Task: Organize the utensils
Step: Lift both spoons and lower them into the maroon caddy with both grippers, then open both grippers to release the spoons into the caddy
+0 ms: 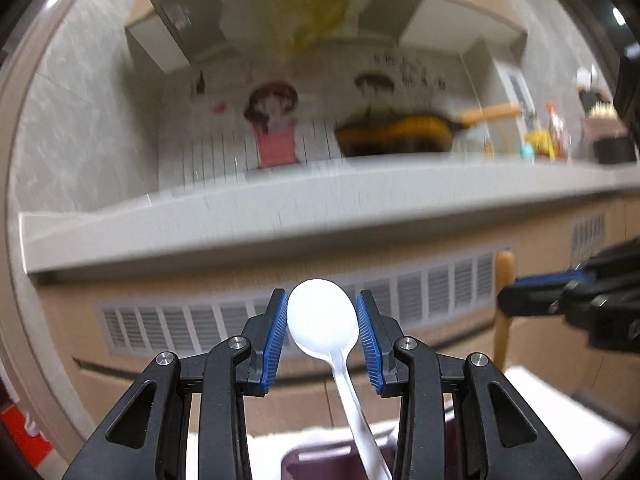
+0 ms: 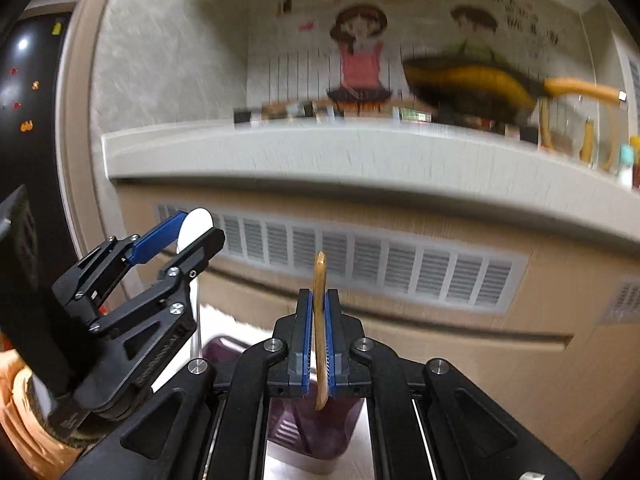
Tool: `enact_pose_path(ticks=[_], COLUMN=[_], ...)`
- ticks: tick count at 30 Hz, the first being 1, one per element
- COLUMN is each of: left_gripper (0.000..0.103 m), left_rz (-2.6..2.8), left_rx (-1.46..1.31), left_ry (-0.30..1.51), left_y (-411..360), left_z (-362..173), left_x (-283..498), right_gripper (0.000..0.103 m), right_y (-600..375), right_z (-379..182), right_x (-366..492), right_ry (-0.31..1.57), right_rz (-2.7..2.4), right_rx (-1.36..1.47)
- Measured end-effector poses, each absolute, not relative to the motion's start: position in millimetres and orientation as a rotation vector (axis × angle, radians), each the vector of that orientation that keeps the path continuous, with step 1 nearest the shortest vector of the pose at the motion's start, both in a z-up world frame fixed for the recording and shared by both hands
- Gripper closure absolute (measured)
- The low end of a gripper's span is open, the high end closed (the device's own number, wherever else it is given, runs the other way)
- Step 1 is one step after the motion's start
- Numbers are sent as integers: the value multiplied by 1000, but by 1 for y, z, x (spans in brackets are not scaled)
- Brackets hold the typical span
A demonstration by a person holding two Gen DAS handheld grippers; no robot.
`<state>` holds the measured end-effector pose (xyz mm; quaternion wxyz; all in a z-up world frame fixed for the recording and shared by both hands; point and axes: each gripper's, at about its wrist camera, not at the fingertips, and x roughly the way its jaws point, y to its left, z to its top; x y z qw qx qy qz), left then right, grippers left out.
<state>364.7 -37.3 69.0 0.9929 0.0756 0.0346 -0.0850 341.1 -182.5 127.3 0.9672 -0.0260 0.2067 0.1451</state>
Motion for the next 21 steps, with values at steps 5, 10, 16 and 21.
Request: enact_pose_path(ticks=[5, 10, 16, 21], left_gripper=[67, 66, 65, 50], left_rz=[-198, -227, -246, -272], left_rx=[97, 2, -80, -167], left_ry=[268, 448, 565, 563], left_y=[-36, -26, -14, 9], left_z=[33, 9, -2, 17], left_x=[393, 412, 413, 394], right_gripper=[98, 98, 96, 76], right_y=[-186, -186, -184, -185], right_z=[88, 64, 48, 52], right_x=[361, 366, 359, 344], right_ry=[521, 588, 635, 624], right_rz=[302, 318, 329, 292], right_rx=[-55, -60, -69, -81])
